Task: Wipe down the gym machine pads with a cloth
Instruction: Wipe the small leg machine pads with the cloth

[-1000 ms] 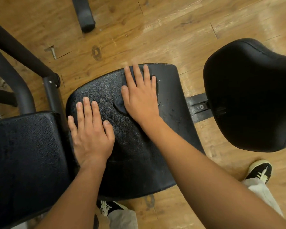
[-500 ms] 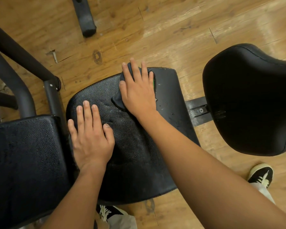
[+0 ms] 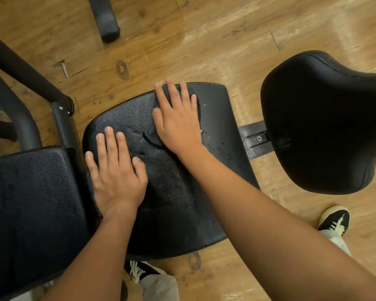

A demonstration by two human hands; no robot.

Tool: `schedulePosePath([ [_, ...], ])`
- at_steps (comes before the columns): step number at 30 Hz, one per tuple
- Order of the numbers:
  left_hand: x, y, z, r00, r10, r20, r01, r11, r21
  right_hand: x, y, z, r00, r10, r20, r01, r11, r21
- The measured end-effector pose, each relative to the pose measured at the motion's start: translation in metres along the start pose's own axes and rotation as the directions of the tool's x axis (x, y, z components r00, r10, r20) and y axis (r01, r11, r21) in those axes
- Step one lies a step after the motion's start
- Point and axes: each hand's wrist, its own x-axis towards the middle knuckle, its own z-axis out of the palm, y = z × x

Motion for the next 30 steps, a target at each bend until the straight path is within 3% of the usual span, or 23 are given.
schedulePosePath([
  [8,0.0,0.0,0.0,1.0,-0.002,0.0,0.002,1.0,-0.015,-0.073,0.012,0.001,0.999,-0.038,0.03,0.038,0.999,-0.011],
  [30,0.0,0.001,0.0,0.999,0.001,-0.036,-0.001,1.0,-0.021,-0.073,0.027,-0.009,0.988,-0.106,0.115,0.106,0.994,0.007],
])
